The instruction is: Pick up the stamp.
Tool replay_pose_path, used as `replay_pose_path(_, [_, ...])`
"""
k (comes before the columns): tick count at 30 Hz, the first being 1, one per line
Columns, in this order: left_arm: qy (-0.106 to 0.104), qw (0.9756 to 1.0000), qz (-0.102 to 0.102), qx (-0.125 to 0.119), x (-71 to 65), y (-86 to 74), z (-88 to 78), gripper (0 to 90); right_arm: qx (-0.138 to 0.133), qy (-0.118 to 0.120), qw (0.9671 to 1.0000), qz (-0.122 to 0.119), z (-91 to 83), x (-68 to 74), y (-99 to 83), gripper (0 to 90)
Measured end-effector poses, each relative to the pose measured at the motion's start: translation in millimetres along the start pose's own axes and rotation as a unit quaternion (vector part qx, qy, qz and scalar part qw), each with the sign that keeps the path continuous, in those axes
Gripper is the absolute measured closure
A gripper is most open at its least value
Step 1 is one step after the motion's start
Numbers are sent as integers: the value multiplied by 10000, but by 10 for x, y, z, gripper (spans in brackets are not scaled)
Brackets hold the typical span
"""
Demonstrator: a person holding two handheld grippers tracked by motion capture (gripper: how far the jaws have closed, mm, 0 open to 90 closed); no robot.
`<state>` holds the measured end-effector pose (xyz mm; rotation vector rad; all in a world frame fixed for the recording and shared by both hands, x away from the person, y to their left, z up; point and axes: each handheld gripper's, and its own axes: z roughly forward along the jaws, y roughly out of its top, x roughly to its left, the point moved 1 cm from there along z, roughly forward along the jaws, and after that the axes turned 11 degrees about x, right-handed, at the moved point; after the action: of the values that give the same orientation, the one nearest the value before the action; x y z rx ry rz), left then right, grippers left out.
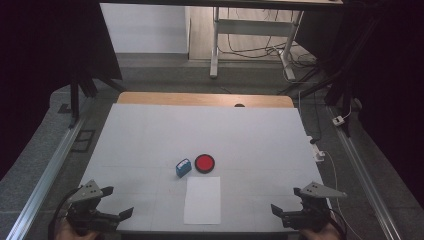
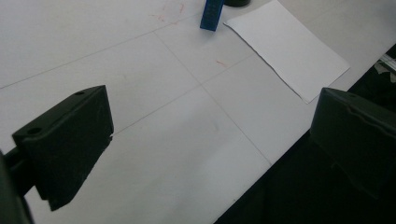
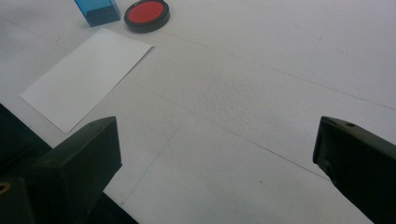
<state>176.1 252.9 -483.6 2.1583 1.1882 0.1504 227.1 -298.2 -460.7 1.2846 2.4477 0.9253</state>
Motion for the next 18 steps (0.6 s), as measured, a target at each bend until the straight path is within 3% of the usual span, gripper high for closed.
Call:
replay_pose_path(8, [5,9997,159,202,-27,22,41,0,72,4,9999,-71,10,16,6,17])
replay_pose_path(18, [-15,9995,161,257,-25,29,52,0,121,58,9998,-150,21,26,8,17])
